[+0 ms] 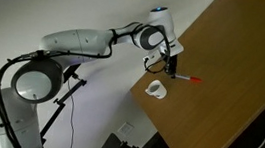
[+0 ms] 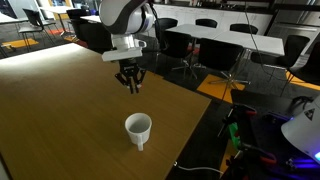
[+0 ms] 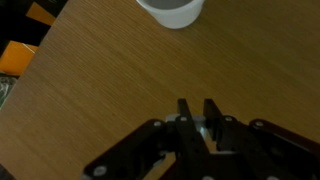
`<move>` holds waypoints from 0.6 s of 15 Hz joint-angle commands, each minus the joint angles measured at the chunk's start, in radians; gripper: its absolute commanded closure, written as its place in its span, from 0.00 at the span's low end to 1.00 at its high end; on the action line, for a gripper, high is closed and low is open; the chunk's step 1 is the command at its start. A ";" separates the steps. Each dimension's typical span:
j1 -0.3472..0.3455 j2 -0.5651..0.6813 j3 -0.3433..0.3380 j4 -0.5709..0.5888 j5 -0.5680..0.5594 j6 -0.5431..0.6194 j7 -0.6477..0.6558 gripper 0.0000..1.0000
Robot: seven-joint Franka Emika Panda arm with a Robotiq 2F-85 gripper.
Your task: Take the marker out of the mug and put it on the table
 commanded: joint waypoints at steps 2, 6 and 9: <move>0.028 0.089 -0.036 0.089 -0.073 0.071 0.224 0.95; 0.023 0.146 -0.023 0.142 -0.103 0.087 0.328 0.95; 0.018 0.178 -0.014 0.173 -0.105 0.091 0.359 0.95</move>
